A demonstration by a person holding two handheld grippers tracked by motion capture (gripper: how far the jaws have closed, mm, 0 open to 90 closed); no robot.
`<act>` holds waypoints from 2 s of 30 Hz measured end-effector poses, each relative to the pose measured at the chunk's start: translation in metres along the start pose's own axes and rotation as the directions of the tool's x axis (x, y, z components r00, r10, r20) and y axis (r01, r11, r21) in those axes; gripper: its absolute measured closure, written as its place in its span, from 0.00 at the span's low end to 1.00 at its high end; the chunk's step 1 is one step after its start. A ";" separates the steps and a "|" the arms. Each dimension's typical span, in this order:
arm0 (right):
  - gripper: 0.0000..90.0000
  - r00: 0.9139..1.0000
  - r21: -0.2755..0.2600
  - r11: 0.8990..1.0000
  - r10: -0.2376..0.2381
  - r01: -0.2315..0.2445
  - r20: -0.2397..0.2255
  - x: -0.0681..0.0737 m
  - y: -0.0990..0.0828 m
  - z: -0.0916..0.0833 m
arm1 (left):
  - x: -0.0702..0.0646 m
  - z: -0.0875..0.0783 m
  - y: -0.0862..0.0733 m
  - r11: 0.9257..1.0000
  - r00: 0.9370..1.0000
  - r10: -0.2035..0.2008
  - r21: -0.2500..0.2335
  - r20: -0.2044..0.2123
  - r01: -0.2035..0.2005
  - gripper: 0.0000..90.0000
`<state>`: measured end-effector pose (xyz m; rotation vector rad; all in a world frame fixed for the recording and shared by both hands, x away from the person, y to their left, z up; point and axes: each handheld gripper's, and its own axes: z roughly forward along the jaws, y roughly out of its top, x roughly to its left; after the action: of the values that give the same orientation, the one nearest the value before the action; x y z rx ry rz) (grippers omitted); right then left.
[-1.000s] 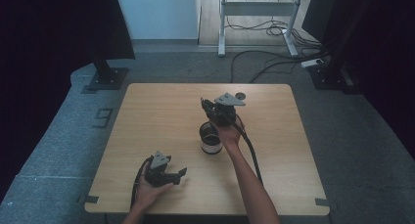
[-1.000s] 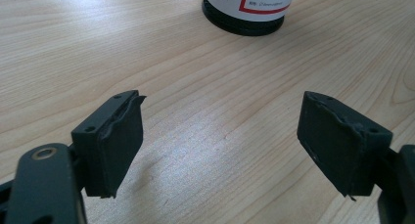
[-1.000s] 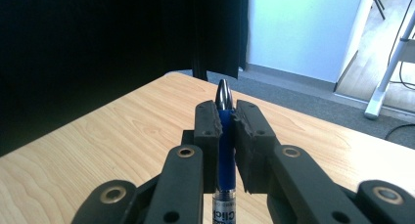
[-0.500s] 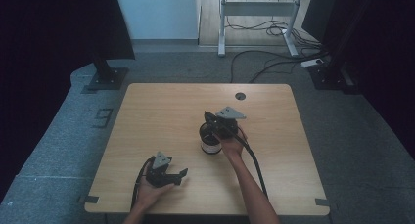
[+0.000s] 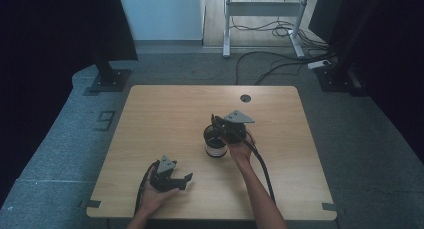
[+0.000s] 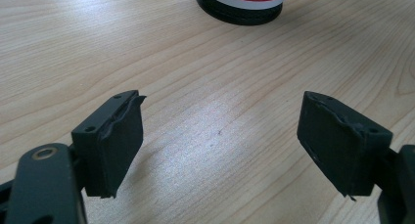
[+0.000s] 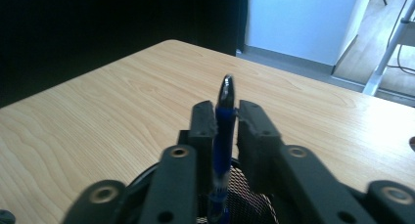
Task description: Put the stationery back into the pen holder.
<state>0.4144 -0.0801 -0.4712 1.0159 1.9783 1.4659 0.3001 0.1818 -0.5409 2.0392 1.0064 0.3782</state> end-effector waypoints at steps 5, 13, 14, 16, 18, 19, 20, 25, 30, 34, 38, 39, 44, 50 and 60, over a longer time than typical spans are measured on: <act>0.76 1.000 0.001 1.000 -0.001 0.001 -0.002 0.000 -0.004 -0.004 | -0.001 0.000 0.000 1.000 1.000 0.003 0.004 0.001 -0.003 0.20; 0.52 1.000 -0.026 1.000 0.003 -0.002 0.016 0.000 -0.007 -0.024 | 0.000 0.001 0.000 1.000 1.000 0.002 0.004 -0.002 -0.002 0.20; 0.52 1.000 -0.026 1.000 0.003 -0.002 0.016 0.000 -0.007 -0.024 | 0.000 0.001 0.000 1.000 1.000 0.003 0.006 -0.002 -0.003 0.20; 0.49 1.000 -0.029 1.000 0.004 -0.004 0.017 -0.001 -0.008 -0.031 | -0.001 0.001 0.000 1.000 1.000 0.004 0.007 -0.003 -0.004 0.20; 0.47 1.000 -0.021 1.000 0.005 -0.004 0.021 -0.003 -0.011 -0.038 | -0.001 0.001 0.000 1.000 1.000 0.007 0.010 -0.003 -0.007 0.20; 0.47 1.000 -0.024 1.000 0.005 -0.004 0.025 -0.003 -0.013 -0.042 | -0.001 0.001 0.000 1.000 1.000 0.008 0.011 -0.003 -0.008 0.20; 0.46 1.000 -0.025 1.000 0.006 -0.005 0.030 -0.004 -0.015 -0.046 | -0.001 0.001 0.000 1.000 1.000 0.008 0.010 -0.004 -0.008 0.20; 0.44 0.999 -0.007 1.000 -0.009 0.009 0.046 -0.008 -0.026 -0.067 | -0.003 0.002 0.000 1.000 1.000 0.013 0.012 -0.005 -0.013 0.19; 0.43 0.999 0.004 1.000 -0.009 0.009 0.053 -0.013 -0.039 -0.087 | -0.005 0.003 -0.001 1.000 1.000 0.020 0.016 -0.007 -0.020 0.19; 0.43 0.998 0.023 1.000 -0.017 0.015 0.060 -0.017 -0.051 -0.101 | -0.006 0.004 -0.001 1.000 1.000 0.022 0.020 -0.010 -0.022 0.19; 0.43 0.998 0.037 0.999 0.003 -0.006 0.069 -0.021 -0.064 -0.115 | -0.006 0.004 -0.001 1.000 1.000 0.021 0.023 -0.009 -0.021 0.19; 0.43 0.997 0.041 0.999 0.012 -0.015 0.071 -0.022 -0.067 -0.118 | -0.006 0.004 -0.001 1.000 1.000 0.020 0.023 -0.010 -0.020 0.19; 0.42 0.993 0.062 0.995 0.069 -0.075 0.092 -0.029 -0.092 -0.132 | -0.006 0.004 -0.001 1.000 1.000 0.019 0.024 -0.012 -0.018 0.19; 0.42 0.989 0.074 0.992 0.094 -0.103 0.117 -0.038 -0.101 -0.138 | -0.006 0.004 -0.002 0.999 1.000 0.024 0.026 -0.016 -0.023 0.19; 0.42 0.988 0.079 0.992 0.090 -0.100 0.128 -0.039 -0.103 -0.137 | -0.006 0.004 -0.001 0.999 1.000 0.025 0.024 -0.016 -0.024 0.20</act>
<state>0.3083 -0.2087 -0.5274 1.2234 1.9408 1.3417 0.2979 0.1751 -0.5442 2.0750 1.0008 0.3976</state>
